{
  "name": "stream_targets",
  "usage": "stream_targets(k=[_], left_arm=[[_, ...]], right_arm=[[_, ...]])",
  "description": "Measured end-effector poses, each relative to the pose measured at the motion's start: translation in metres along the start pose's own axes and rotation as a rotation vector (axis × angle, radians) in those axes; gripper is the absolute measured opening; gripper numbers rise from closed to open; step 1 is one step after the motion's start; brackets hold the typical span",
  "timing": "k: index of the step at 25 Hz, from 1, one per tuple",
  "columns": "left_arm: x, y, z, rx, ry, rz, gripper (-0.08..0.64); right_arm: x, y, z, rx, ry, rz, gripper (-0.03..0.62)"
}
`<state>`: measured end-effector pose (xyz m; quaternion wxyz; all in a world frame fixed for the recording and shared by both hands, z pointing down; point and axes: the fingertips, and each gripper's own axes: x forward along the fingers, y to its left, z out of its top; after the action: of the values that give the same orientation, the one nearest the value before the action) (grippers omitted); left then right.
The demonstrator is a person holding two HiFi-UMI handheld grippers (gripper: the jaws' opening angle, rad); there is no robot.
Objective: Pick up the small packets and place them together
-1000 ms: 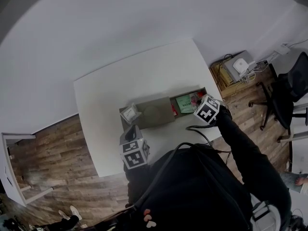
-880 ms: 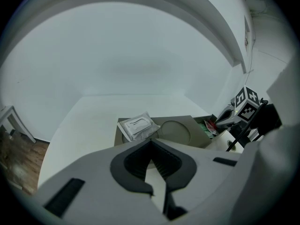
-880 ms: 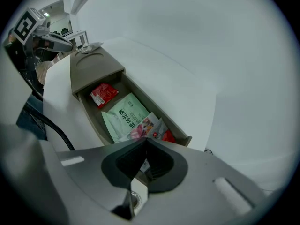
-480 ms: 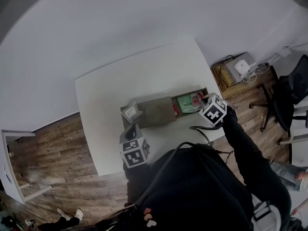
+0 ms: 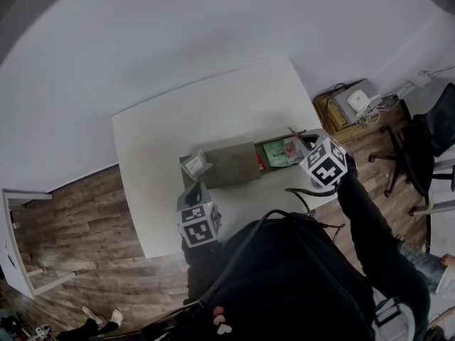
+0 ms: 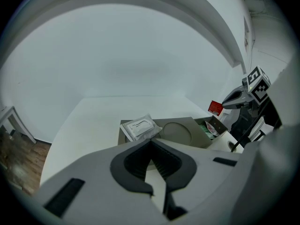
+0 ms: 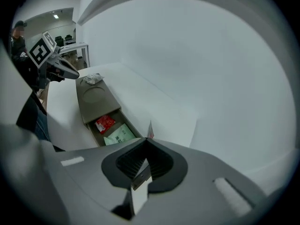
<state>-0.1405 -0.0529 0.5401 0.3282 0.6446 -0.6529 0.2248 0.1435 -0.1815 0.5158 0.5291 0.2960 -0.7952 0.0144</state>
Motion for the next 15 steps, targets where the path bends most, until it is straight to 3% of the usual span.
stream_targets(k=[8,15], left_arm=[[-0.001,0.003,0.001,-0.011,0.003,0.013,-0.001],[-0.002,0.012,-0.002,-0.026,-0.005,0.033,-0.001]], right_arm=[[-0.002,0.014,0.058,-0.146,-0.152,0.025,0.001],[0.009,0.049,0.098,-0.273,-0.221,0.077,0.002]])
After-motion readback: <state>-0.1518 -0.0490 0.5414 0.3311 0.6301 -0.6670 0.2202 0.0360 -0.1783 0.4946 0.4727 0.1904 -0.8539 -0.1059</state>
